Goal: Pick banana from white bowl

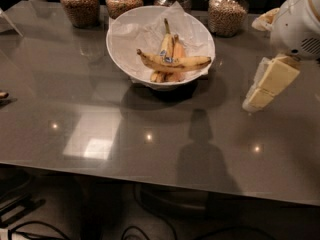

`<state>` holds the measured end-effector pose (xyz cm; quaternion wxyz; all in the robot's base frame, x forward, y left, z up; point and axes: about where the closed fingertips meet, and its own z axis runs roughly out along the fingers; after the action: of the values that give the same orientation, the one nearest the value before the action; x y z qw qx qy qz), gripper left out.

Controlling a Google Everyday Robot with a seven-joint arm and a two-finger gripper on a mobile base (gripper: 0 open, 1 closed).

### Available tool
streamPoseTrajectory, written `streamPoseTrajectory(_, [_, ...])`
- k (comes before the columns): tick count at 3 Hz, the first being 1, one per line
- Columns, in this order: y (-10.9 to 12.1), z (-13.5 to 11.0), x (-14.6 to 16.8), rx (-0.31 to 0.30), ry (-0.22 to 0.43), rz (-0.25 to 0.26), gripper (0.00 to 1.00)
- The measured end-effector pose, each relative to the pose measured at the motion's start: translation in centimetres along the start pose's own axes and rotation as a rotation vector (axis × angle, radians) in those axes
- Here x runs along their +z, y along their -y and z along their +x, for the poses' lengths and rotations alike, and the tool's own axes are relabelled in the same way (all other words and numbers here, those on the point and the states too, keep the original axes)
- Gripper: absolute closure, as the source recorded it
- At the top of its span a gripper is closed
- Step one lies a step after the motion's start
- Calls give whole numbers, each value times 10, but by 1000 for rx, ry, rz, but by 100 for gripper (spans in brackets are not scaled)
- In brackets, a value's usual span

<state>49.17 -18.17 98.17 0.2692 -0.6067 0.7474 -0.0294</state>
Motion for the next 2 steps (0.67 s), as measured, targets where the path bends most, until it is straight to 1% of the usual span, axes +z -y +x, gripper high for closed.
streamPoseTrajectory(1, [29,-39,17,-35,118,61,0])
streamPoseTrajectory(2, [51,-88,34,-91,226,92,0])
